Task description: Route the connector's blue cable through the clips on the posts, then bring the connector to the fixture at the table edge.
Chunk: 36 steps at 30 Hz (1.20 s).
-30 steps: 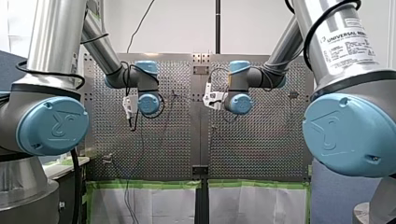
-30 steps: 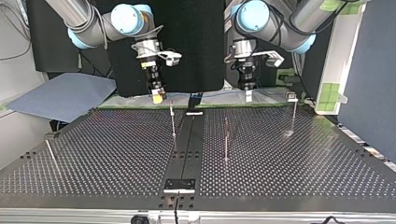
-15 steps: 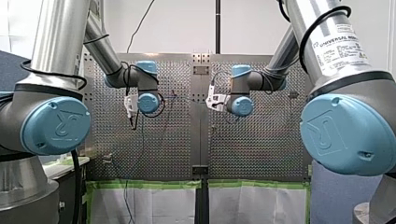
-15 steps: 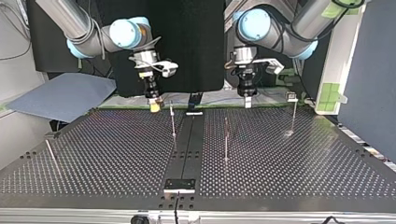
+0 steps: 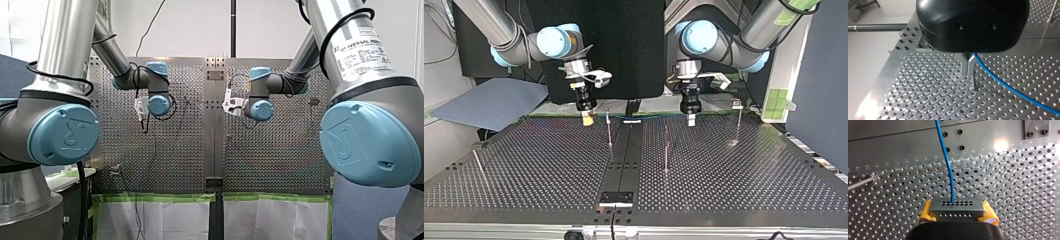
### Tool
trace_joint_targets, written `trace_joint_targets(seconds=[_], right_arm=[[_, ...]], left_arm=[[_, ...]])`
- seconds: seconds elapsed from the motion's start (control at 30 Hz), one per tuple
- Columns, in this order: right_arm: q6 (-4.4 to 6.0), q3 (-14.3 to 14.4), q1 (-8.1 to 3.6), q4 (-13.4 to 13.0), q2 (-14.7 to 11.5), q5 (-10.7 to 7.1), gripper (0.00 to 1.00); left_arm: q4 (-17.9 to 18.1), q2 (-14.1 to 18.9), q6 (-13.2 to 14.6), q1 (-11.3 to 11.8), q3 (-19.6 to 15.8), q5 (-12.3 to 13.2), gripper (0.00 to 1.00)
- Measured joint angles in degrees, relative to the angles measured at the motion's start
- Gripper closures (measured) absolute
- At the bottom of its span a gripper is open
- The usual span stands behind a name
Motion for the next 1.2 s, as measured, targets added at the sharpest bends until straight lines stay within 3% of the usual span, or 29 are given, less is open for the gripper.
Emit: trace_joint_targets(seconds=[0.37, 0.57, 1.2], right_arm=[[0.14, -1.6, -0.55, 1.0, 0.1, -0.75, 1.00], [0.17, -2.2, -0.87, 1.6, 0.1, -0.92, 1.00], [0.23, -2.7, -2.23, 1.3, 0.3, -1.38, 1.00]], left_arm=[[-1.0, -2.9, -2.9, 2.1, 3.9, 3.5, 1.00], [-1.3, -4.4, -4.0, 2.9, 6.5, 4.0, 0.98], [-1.6, -6.2, -5.0, 5.2, 8.6, 6.5, 0.98]])
